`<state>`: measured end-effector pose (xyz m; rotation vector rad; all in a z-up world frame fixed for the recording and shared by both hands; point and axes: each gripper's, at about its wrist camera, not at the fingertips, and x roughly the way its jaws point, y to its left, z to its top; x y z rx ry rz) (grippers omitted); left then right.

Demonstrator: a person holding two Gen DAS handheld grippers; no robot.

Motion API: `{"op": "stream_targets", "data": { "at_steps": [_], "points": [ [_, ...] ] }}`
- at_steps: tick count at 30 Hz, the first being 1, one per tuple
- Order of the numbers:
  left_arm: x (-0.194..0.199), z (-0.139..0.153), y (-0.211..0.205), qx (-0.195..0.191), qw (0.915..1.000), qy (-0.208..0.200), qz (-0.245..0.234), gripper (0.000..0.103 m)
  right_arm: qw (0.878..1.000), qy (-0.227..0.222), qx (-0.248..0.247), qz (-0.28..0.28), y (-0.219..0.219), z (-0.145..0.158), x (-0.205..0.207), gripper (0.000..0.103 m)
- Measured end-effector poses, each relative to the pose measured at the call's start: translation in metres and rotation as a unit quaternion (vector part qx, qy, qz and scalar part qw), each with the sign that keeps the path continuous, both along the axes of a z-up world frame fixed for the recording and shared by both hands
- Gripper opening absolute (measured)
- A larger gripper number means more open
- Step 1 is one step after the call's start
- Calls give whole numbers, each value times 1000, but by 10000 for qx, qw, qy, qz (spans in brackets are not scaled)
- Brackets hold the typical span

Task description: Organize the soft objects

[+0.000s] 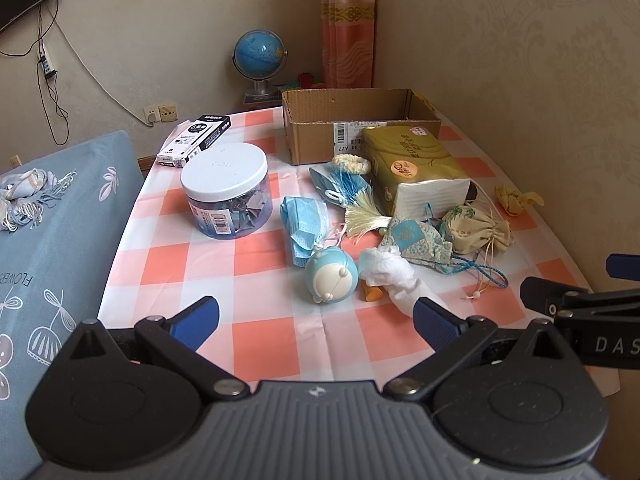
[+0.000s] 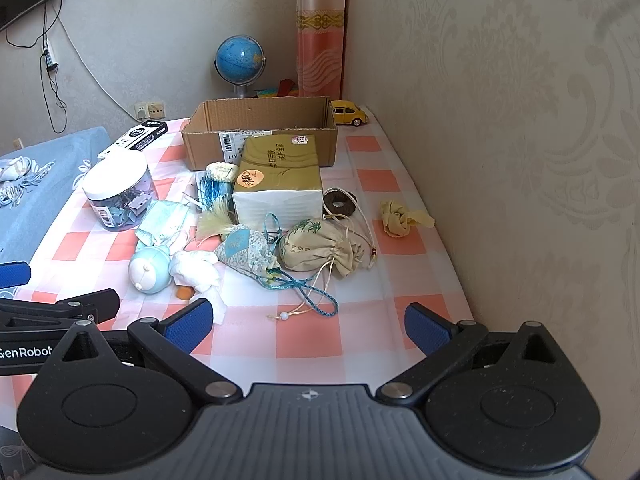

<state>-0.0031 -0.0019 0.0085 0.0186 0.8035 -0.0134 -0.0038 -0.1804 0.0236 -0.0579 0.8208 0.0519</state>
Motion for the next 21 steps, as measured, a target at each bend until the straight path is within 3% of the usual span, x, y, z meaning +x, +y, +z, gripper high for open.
{"op": "stream_targets", "data": {
  "at_steps": [21],
  "points": [
    [2,1,1,-11,10000,-19,-17,102,10000,-7,-41,67,0,0,3,103]
  ]
}}
